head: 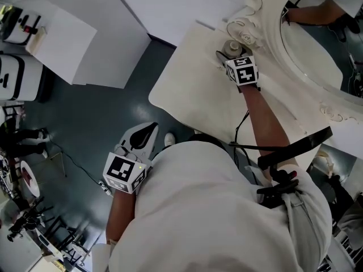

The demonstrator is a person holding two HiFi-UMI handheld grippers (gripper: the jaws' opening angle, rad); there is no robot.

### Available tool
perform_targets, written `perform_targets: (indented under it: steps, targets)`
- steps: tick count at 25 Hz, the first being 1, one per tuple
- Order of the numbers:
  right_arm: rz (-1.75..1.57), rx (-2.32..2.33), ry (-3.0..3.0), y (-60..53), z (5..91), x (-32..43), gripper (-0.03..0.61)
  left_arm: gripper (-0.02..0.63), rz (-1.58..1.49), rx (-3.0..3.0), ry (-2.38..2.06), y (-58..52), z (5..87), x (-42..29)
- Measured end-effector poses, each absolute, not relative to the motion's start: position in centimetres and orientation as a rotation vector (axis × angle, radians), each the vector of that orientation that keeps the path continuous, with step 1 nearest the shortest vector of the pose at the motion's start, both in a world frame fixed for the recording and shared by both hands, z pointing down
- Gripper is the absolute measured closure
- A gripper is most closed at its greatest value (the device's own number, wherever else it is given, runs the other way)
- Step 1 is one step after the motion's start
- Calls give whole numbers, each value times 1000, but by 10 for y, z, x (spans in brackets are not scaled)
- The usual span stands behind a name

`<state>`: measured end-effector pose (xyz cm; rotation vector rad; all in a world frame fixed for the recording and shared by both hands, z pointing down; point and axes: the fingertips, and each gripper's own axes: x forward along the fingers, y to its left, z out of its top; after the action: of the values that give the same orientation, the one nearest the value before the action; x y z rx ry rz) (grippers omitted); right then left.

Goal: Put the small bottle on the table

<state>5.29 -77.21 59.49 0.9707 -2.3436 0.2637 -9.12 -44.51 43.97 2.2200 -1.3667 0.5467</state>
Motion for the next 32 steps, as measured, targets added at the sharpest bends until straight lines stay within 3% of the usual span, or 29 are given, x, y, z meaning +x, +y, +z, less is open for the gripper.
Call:
perform_targets:
  steps: [24,32]
  targets:
    - [232,974,-2323,-781,604,54,227,611,556,2161,-1388,-464,447,-63]
    - [225,1037,-2305,-780,596,56,172,611,540,2175,-1394,-456,445,-69]
